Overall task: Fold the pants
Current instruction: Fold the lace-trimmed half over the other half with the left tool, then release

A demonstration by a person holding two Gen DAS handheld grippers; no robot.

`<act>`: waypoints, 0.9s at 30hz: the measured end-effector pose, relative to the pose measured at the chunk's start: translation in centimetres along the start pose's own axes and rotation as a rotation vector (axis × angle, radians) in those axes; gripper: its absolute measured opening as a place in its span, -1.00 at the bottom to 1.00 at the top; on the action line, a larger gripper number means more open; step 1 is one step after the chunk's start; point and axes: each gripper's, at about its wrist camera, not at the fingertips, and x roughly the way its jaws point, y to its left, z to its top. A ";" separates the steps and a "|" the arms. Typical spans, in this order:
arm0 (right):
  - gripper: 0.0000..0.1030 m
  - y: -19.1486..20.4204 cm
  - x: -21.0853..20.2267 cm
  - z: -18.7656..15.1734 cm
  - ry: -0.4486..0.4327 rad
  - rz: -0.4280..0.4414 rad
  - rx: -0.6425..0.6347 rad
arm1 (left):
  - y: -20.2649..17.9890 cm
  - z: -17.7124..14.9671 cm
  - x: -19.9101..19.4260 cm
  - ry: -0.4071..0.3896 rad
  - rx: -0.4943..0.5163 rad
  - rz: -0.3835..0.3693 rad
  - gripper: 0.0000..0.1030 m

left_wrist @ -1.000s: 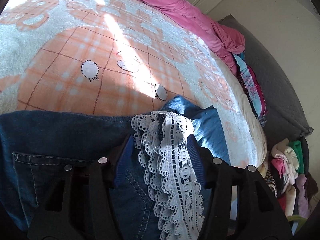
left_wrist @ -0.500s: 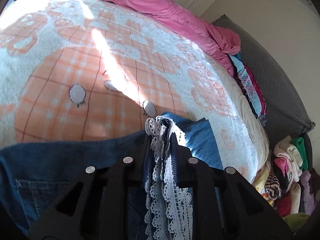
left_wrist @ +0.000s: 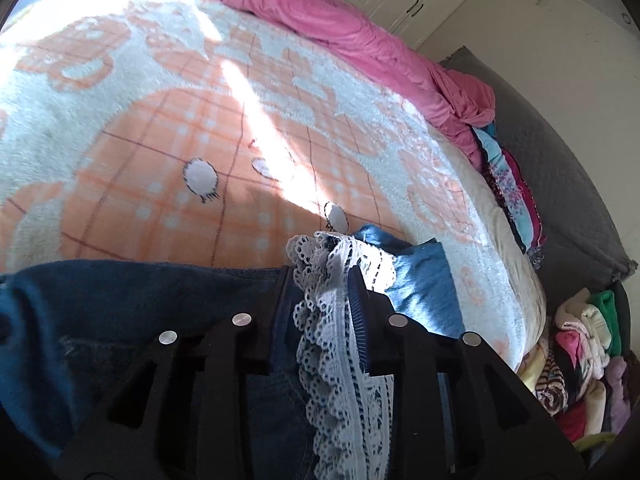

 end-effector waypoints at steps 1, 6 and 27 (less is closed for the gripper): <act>-0.25 -0.1 -0.7 -0.3 -0.006 0.007 0.007 | -0.1 -0.2 -0.8 -0.013 0.001 0.002 -0.62; -0.25 -2.0 -3.6 -1.1 -0.023 -0.032 0.057 | -0.4 -2.6 -4.8 -0.049 0.021 0.060 -0.44; -0.12 -7.3 -4.1 -3.2 -0.007 -0.187 0.139 | -3.4 -12.3 -4.3 0.116 0.025 0.109 -0.31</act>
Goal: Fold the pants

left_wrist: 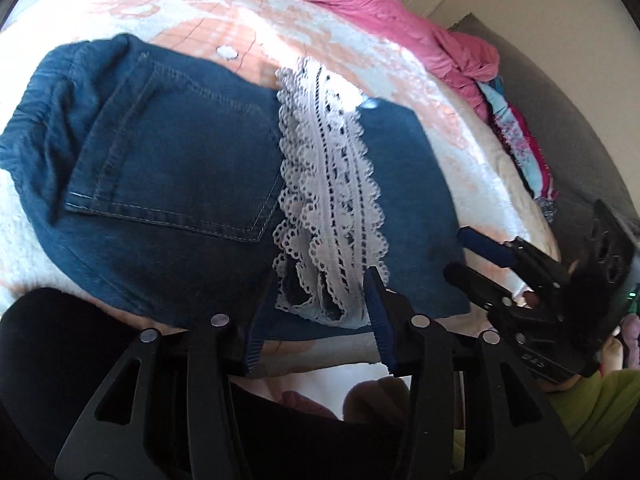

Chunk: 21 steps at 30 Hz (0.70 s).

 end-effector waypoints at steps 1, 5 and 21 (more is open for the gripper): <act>-0.12 0.1 0.3 0.0 0.003 0.003 0.000 | -0.2 -0.1 0.3 -0.003 0.003 0.016 -0.32; -0.11 0.1 1.3 -0.3 0.039 0.006 0.000 | -1.1 -0.4 0.1 -0.008 0.067 0.101 -0.67; 0.08 0.7 2.4 -1.8 0.063 -0.046 -0.032 | -1.4 -1.2 -0.3 0.009 0.077 0.105 -0.60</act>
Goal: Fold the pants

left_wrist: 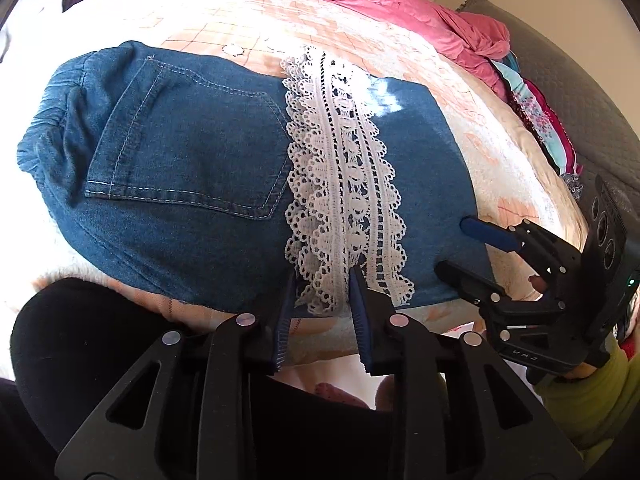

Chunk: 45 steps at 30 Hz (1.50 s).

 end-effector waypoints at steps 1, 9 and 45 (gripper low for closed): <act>0.08 -0.1 0.0 0.0 -0.001 0.002 0.003 | -0.2 0.0 -0.1 -0.005 0.005 0.008 -0.55; 0.18 -0.2 -0.6 0.3 0.017 0.025 0.044 | 0.0 0.3 -1.1 -0.026 0.007 0.025 -0.43; 0.86 -0.4 -4.5 3.8 -0.066 -0.035 0.095 | 2.1 -0.4 -8.6 -0.203 -0.042 0.127 0.36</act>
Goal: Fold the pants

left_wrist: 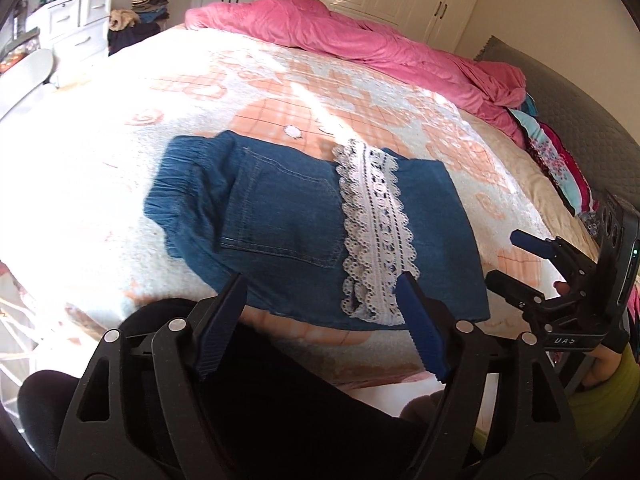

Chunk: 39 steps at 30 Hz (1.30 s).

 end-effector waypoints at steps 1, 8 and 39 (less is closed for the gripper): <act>0.86 0.0 0.0 0.2 -0.002 -0.001 -0.001 | 0.3 0.0 -0.2 -0.006 -0.007 0.006 0.42; 0.86 0.7 0.0 2.4 -0.029 0.000 -0.034 | 3.3 0.4 -1.7 -0.048 -0.067 0.064 0.70; 0.87 12.4 16.8 17.0 0.230 0.425 -0.335 | 10.9 0.4 6.6 0.083 -0.340 -0.111 -0.18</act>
